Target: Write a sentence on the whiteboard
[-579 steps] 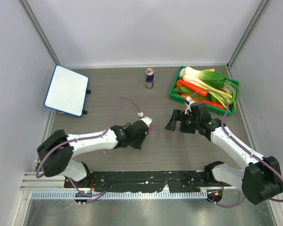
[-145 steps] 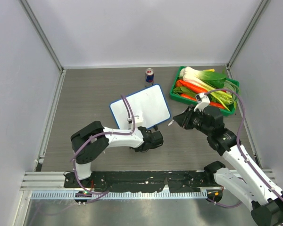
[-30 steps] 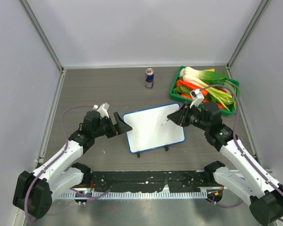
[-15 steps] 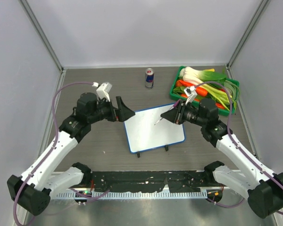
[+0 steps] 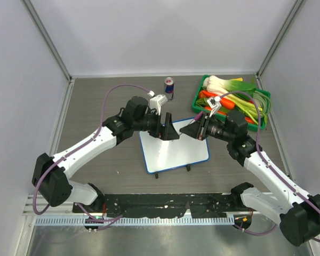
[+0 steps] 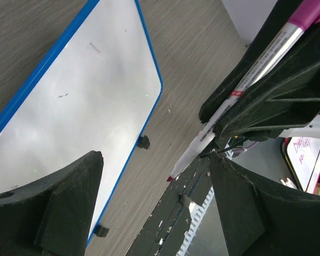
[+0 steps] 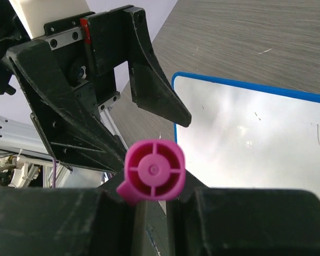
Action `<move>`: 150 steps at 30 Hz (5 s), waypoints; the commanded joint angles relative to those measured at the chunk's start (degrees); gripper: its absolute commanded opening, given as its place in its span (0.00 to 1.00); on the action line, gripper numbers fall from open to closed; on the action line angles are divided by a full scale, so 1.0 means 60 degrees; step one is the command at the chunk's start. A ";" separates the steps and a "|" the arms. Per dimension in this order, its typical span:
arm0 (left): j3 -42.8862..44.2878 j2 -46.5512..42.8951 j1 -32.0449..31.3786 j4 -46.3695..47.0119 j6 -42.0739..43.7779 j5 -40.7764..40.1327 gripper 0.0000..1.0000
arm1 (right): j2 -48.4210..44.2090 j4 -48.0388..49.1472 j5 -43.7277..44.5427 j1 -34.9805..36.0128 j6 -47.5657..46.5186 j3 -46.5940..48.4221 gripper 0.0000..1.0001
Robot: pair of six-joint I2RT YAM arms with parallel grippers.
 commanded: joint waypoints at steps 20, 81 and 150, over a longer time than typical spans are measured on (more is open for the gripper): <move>0.0447 0.0364 -0.0445 0.1038 0.0393 0.1117 0.22 | -0.0353 0.0208 0.0119 -0.0102 0.0587 0.0336 0.01; 0.0403 -0.0354 -0.0679 0.0525 0.0584 0.1659 0.00 | 0.0262 0.1644 -0.1829 -0.0102 0.1071 -0.0235 0.08; -0.5765 -0.4499 0.3144 0.1654 -0.2141 -0.1139 1.00 | -0.1626 0.0866 -0.0056 -0.0102 0.0617 -0.0878 0.01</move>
